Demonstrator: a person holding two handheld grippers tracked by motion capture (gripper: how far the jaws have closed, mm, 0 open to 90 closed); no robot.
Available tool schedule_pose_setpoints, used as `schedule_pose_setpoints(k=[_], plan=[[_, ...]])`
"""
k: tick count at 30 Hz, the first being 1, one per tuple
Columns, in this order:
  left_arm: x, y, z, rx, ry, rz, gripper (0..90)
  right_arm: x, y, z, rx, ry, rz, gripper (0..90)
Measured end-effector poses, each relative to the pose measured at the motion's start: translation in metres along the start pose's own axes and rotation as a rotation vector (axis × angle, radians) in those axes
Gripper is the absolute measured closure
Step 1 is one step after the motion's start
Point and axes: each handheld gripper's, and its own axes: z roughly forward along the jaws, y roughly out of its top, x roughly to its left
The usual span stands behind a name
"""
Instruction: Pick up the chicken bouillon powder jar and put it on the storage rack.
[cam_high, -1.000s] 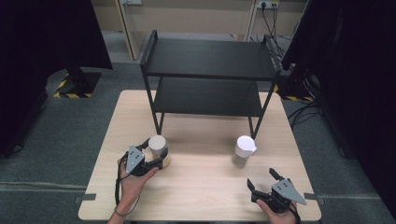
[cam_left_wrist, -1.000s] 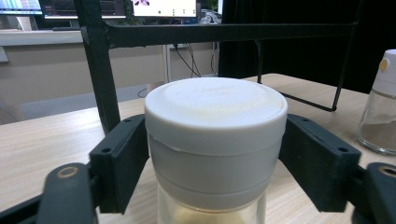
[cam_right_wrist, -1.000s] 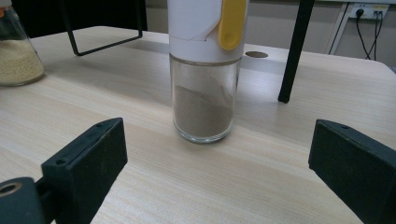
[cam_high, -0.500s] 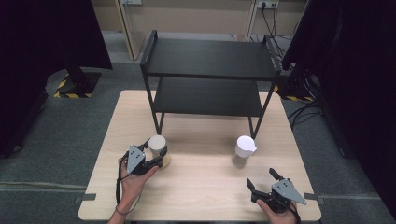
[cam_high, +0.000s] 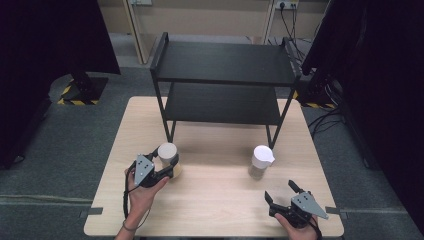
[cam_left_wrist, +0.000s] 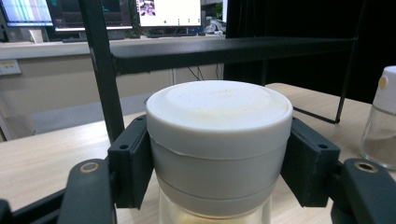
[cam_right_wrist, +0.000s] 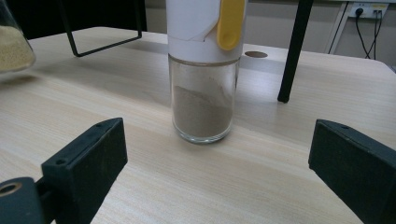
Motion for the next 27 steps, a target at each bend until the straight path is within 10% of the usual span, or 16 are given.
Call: schedule_pose_setpoints(k=[27], plan=[[-0.005, 0.038, 0.004, -0.072, 0.016, 0.002, 33.7, 0.0, 0.0, 0.0, -0.001, -0.002, 0.003, 4.6]])
